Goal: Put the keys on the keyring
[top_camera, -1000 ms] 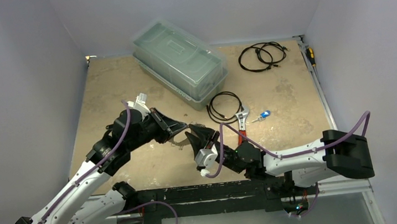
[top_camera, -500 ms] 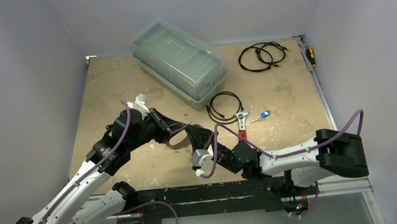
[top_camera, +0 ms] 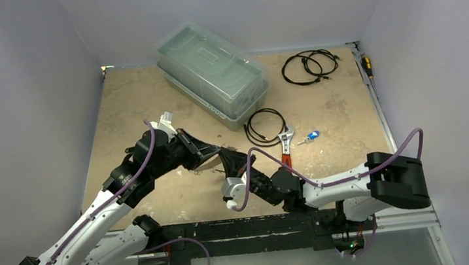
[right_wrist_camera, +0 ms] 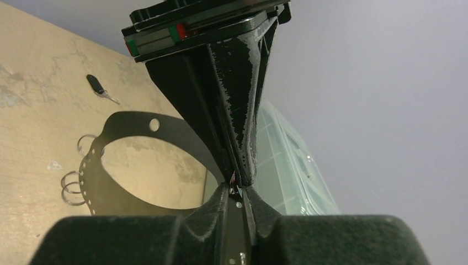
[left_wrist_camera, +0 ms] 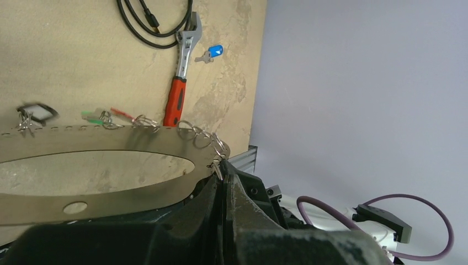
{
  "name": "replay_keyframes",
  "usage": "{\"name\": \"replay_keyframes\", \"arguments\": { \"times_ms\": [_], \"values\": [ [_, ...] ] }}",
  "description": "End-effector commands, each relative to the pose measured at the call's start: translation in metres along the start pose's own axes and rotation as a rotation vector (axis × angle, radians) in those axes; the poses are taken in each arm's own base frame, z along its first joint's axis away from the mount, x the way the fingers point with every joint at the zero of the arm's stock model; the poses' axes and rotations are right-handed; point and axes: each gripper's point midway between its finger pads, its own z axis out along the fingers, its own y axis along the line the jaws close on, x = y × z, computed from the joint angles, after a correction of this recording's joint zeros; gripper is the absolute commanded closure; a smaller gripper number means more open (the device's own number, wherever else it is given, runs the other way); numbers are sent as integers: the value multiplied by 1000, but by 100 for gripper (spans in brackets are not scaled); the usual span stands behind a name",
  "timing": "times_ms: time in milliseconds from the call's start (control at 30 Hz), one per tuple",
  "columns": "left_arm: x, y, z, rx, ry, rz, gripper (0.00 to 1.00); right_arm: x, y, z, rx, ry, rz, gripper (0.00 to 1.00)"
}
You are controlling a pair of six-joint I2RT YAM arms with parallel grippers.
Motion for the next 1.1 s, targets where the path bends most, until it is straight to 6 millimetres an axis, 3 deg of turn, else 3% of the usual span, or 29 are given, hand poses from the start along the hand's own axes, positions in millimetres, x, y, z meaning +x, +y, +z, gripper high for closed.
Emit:
{"name": "replay_keyframes", "arguments": {
  "times_ms": [0,133,400,567,667,900,1067],
  "values": [
    [8,-26,-10,91,52,-82,100,-9,-17,9,74,-4,-5,89],
    [8,-23,-9,83,51,-86,100,-6,-15,10,81,5,-36,100],
    [6,-20,-9,74,33,-83,99,-12,-22,4,92,-27,-23,100],
    [-8,-22,-19,60,-46,-19,54,-19,-25,0,64,-49,-2,100],
    [-18,-26,-31,48,-100,32,37,-29,-23,-4,15,-89,48,100],
    [-36,-36,-50,36,-196,177,30,-37,-22,-11,-72,-88,80,100],
    [-59,-45,-65,35,-306,537,31,-42,-20,-16,-137,-83,101,100]
  ]
}}
